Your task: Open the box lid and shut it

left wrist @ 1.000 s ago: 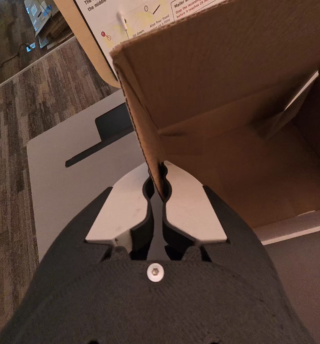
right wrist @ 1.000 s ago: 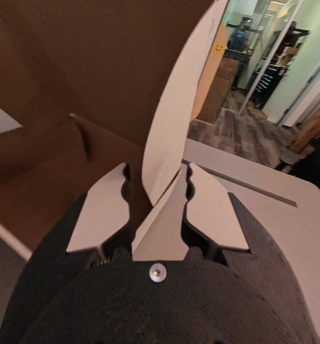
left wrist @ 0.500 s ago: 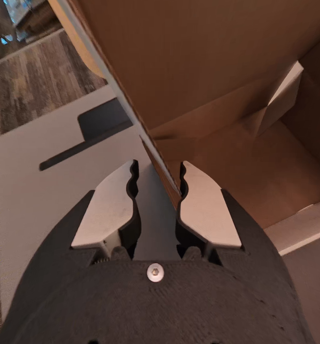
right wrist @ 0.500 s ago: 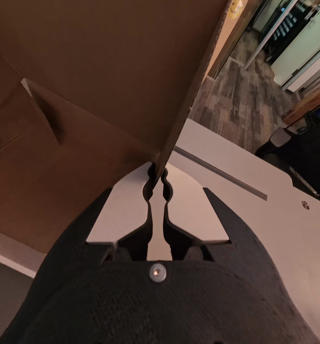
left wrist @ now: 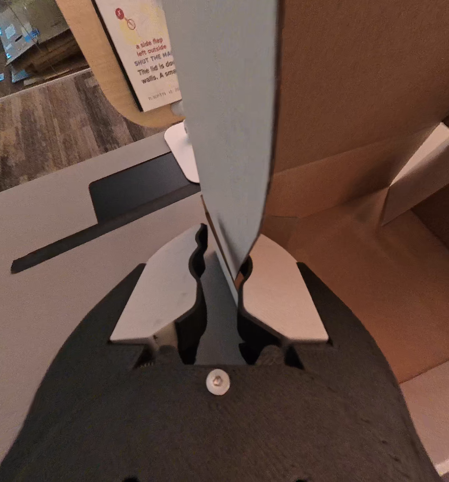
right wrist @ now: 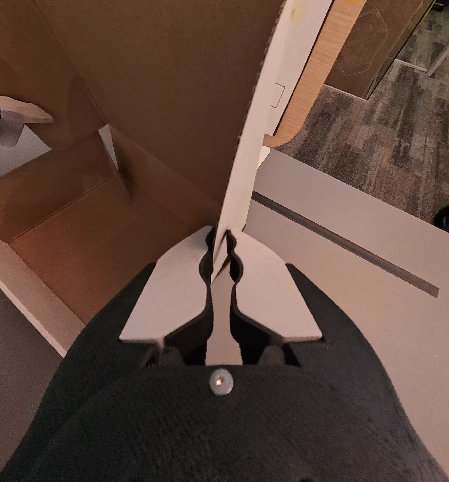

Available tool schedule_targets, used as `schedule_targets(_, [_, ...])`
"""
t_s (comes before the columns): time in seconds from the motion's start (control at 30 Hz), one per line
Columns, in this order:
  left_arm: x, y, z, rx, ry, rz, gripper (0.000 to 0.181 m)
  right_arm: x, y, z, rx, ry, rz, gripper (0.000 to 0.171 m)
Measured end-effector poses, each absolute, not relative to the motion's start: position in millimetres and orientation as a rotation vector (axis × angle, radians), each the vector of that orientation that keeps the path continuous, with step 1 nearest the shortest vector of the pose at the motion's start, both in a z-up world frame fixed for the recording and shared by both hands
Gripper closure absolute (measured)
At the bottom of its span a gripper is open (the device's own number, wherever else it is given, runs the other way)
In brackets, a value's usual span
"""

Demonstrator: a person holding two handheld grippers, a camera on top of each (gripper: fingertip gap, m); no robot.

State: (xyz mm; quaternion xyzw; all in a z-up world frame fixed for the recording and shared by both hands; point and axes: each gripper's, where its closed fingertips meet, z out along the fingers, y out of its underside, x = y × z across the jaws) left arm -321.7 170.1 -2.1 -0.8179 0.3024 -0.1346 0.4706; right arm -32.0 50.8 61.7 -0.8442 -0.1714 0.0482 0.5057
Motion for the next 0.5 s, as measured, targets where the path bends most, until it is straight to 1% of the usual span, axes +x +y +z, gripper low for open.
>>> schedule_targets(0.07, [-317, 176, 0, -1.947, 0.726, -0.333, 0.155, -31, 51, 62, -2.035, -0.418, 0.101, 0.164])
schedule_targets(0.1, [-315, 178, 2, -1.91, 0.72, -0.328, 0.157, -32, 51, 62, -2.035, -0.423, 0.101, 0.164])
schedule_targets(0.17, [-311, 180, 6, -1.847, 0.707, -0.335, 0.166, -31, 51, 62, -2.035, -0.428, 0.1, 0.163])
schedule_targets(0.5, [-311, 172, 13, -1.854, 0.756, -0.427, 0.17, -27, 56, 59, -2.036, -0.4, 0.072, 0.162])
